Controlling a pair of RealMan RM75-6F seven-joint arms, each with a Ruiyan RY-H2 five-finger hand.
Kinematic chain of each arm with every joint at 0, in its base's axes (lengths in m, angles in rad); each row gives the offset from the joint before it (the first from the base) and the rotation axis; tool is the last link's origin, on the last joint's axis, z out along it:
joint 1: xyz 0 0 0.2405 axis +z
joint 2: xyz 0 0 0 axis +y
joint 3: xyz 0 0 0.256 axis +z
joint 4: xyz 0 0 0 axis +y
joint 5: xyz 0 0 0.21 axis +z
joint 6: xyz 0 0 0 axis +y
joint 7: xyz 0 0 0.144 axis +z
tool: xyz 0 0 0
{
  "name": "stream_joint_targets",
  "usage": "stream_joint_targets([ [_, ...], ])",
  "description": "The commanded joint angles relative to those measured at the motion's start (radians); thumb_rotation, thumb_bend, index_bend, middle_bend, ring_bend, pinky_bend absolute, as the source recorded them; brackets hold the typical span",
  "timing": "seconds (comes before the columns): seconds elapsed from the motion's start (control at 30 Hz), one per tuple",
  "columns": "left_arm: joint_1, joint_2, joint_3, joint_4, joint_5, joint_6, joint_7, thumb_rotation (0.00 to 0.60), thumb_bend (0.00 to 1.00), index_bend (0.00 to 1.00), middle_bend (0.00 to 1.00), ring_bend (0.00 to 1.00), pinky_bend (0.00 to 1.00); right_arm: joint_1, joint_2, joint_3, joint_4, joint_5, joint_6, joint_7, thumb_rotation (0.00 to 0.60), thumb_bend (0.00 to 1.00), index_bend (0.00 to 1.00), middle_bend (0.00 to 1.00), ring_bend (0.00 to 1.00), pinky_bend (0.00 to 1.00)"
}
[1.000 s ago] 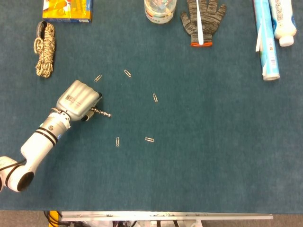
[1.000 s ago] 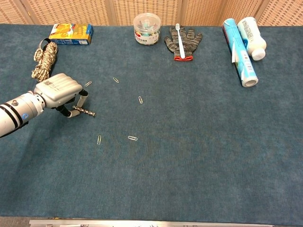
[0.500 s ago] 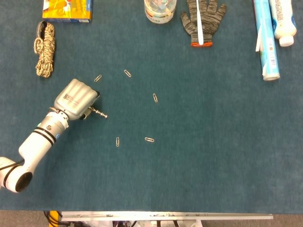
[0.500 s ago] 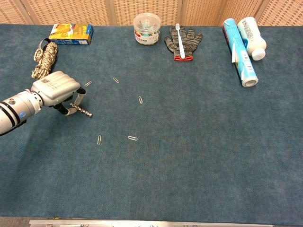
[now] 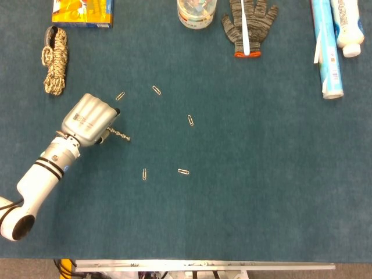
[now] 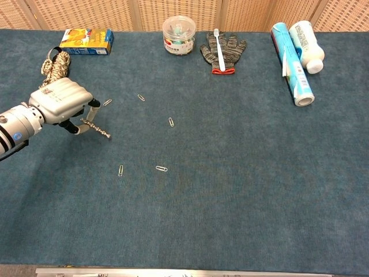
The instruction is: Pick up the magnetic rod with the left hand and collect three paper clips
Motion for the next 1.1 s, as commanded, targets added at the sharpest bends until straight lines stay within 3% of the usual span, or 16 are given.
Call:
stream_joint_targets([
  [0.03, 0.000, 0.004, -0.002, -0.005, -0.002, 0.004, 0.005, 0.600, 0.34, 0.58, 1.00, 0.93, 0.77, 0.000, 0.003, 0.001, -0.003, -0.001, 0.002, -0.001, 0.600, 0.00, 0.49, 0.36, 0.26, 0.44],
  [0.7, -0.049, 0.015, -0.095, 0.032, -0.088, -0.012, -0.005, 0.600, 0.34, 0.58, 1.00, 0.93, 0.77, -0.001, 0.019, 0.008, -0.022, -0.001, 0.014, -0.012, 0.600, 0.00, 0.49, 0.36, 0.26, 0.44],
  [1.1, -0.074, -0.017, -0.100, 0.112, -0.136, -0.064, -0.026, 0.600, 0.34, 0.58, 1.00, 0.93, 0.77, -0.006, 0.026, 0.007, -0.024, 0.010, 0.012, -0.014, 0.600, 0.00, 0.49, 0.36, 0.26, 0.44],
])
